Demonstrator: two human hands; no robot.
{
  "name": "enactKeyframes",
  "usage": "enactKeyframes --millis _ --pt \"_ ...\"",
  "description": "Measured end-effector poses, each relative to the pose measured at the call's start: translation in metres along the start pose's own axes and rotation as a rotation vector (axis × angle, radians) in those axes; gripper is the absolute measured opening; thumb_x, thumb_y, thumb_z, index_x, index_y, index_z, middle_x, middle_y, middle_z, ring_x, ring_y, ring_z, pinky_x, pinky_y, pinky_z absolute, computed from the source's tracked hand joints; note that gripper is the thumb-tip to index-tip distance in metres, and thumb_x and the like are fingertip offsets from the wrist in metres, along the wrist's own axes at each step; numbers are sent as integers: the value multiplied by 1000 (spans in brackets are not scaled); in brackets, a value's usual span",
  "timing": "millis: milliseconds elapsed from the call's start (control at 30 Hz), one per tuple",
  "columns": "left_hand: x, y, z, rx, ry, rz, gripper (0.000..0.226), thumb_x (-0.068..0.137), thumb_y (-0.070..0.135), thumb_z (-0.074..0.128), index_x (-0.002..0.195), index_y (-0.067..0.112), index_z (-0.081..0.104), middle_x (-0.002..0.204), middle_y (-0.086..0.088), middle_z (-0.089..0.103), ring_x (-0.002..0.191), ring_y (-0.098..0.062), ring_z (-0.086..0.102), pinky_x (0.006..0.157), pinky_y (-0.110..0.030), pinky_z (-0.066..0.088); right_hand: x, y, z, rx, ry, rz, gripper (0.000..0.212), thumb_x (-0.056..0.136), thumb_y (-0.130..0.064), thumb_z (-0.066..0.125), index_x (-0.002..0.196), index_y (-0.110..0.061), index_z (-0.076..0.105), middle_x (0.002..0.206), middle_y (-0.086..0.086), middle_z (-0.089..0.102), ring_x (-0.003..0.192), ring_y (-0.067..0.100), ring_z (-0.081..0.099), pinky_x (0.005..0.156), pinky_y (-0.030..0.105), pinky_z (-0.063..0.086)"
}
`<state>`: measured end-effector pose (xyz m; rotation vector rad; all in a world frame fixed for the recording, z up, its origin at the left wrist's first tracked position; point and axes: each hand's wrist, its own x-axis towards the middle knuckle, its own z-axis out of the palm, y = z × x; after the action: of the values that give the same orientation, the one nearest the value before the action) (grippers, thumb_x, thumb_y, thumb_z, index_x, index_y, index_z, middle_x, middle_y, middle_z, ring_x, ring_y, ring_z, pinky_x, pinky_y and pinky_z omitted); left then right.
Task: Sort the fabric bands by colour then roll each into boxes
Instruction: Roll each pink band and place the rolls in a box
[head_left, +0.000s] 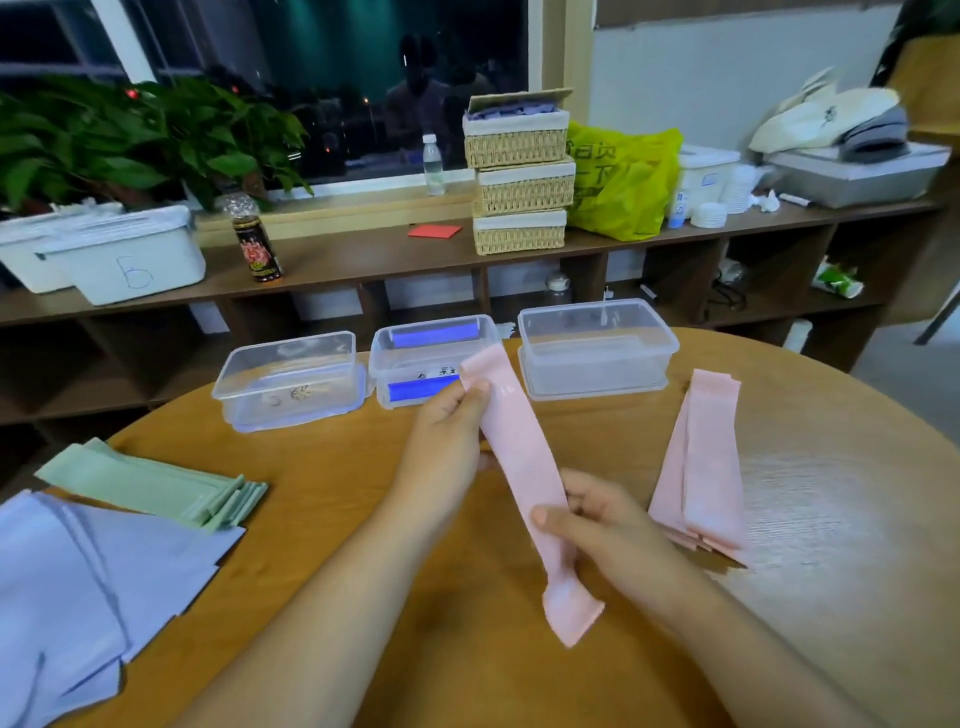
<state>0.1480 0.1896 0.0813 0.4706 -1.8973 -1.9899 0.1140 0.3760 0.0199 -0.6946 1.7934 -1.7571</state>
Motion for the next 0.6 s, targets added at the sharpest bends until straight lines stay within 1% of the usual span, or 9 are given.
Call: enactKeyframes --millis 100,167,233,300,367,433,467,533,600 --pt "20 -3 1 82 2 -20 24 113 29 50 102 29 70 91 8 79 92 -15 77 79 -37 66 -18 6 0 3 10 57 27 103 -15 67 127 -26 71 116 -2 79 107 17 75 90 31 58" --pt "34 -13 1 196 0 -34 24 113 29 50 96 29 68 92 6 74 89 -15 74 77 -38 64 -25 13 -1 -106 78 86 36 104 -22 67 135 -40 64 123 -16 76 112 6 72 94 27 57" --pt "48 -31 0 394 -74 -33 28 113 28 49 97 22 71 93 1 73 84 -17 70 69 -35 61 -31 21 -2 -273 159 115 42 105 -36 65 141 -52 53 127 -26 71 113 -5 68 94 21 54" --pt "61 -53 -3 673 -189 0 33 111 31 49 93 16 73 88 -5 71 78 -20 65 68 -34 51 -36 27 -1 -517 195 110 53 103 -51 61 152 -57 40 129 -30 67 110 -8 64 94 19 52" --pt "68 -68 -3 839 -236 27 32 111 32 51 90 20 71 86 -2 69 79 -19 63 70 -35 47 -41 32 2 -777 215 35 55 100 -57 57 152 -56 39 112 -26 70 94 -4 62 83 17 48" --pt "73 -76 -4 848 -209 46 22 110 33 54 103 22 72 95 7 68 87 -15 63 73 -32 48 -44 29 4 -870 226 -16 48 99 -60 55 146 -55 47 85 -24 63 82 -1 60 69 16 42" --pt "76 -79 -4 831 -184 44 20 110 35 55 117 24 70 103 10 68 94 -11 63 77 -29 50 -46 28 4 -852 216 -23 43 99 -61 55 141 -55 51 79 -23 60 79 -1 59 66 16 41" --pt "78 -87 -3 814 -100 63 37 107 39 59 142 25 60 119 9 68 110 -13 64 92 -33 54 -47 27 1 -726 170 -14 35 99 -62 57 134 -54 57 85 -24 66 80 -1 63 69 17 46" --pt "74 -97 -1 825 -14 98 48 105 43 60 150 28 51 122 7 66 117 -15 61 100 -36 54 -49 27 -3 -607 127 -2 31 101 -61 56 131 -52 60 95 -22 73 78 3 70 75 26 57"
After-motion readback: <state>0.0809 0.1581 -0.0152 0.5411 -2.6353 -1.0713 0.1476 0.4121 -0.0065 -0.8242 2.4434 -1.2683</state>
